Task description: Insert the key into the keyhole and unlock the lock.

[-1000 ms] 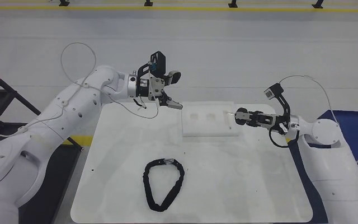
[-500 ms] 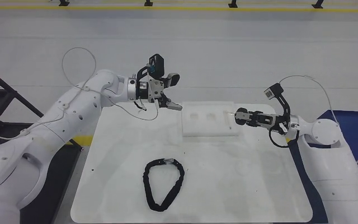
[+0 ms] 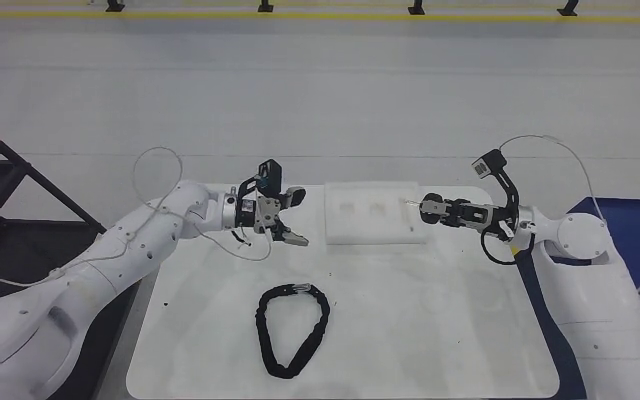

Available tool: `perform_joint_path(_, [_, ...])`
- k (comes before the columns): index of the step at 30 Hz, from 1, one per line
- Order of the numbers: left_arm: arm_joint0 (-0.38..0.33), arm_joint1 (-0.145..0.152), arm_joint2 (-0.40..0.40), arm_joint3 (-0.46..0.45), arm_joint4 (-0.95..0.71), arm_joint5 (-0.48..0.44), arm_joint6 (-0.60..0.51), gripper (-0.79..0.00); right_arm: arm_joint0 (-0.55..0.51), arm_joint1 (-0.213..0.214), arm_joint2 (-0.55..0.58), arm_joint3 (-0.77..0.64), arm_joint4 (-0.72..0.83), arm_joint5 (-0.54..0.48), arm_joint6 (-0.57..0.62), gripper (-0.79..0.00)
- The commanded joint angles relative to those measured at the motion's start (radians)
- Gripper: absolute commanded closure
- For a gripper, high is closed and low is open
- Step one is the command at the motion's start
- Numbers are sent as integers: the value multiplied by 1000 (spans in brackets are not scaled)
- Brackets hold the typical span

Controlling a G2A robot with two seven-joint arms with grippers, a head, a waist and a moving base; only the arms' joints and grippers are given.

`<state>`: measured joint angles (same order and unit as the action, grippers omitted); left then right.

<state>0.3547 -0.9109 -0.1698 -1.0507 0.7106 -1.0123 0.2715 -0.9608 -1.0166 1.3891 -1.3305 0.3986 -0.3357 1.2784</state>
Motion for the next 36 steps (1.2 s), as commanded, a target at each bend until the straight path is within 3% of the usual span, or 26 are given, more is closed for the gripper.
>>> perform_joint_path(1, [20,2,0,-1,45,0,0,-785,0,0,0,0,0,0,0,0])
perform_joint_path(7, [67,-3,0,-25,152,0,-81,-785,0,0,0,0,0,0,0,0])
perform_joint_path(10, [80,-5,0,-27,127,0,-131,-785,0,0,0,0,0,0,0,0])
perform_joint_path(19, [101,-26,0,-35,39,0,-425,-785,0,0,0,0,0,0,0,0])
perform_joint_path(34, [101,-26,0,-35,39,0,-425,-785,0,0,0,0,0,0,0,0])
perform_joint_path(36, [115,-26,-13,-49,50,39,-402,-785,0,0,0,0,0,0,0,0])
